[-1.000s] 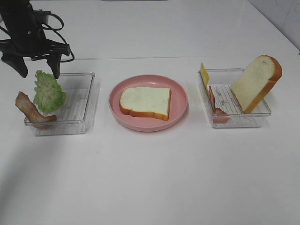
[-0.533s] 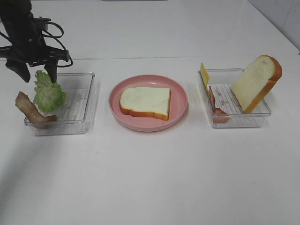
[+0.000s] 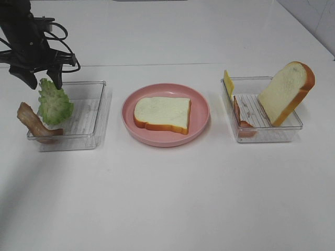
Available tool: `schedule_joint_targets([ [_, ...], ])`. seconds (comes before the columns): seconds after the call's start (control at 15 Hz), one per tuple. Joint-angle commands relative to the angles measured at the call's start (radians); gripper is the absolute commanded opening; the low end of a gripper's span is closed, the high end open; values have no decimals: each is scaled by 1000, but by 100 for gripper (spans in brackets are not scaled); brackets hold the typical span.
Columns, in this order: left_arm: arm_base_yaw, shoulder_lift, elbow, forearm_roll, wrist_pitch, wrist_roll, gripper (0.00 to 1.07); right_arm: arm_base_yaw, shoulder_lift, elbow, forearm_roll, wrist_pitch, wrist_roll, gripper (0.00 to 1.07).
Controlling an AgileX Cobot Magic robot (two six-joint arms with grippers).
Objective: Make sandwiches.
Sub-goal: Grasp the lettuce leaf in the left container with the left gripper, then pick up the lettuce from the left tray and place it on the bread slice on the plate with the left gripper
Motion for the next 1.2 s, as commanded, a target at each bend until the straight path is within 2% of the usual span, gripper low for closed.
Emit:
schedule_joint_targets([
  [0.07, 0, 21, 0, -22, -11, 5, 56, -8, -14, 2, 2, -8, -8, 79],
  [0.2, 0, 24, 0, -23, -11, 8, 50, -8, -14, 2, 2, -8, -8, 79],
  [0.6, 0, 24, 0, -14, -12, 4, 10, -8, -14, 2, 2, -8, -8, 79],
  [0.73, 2, 20, 0, -14, -10, 1, 0, -8, -14, 2, 2, -8, -8, 79],
  [1.0, 2, -33, 0, -53, -31, 3, 0, -8, -14, 2, 2, -8, -8, 79],
  [1.2, 2, -104, 0, -136, -66, 54, 0, -8, -14, 2, 2, -8, -8, 79],
])
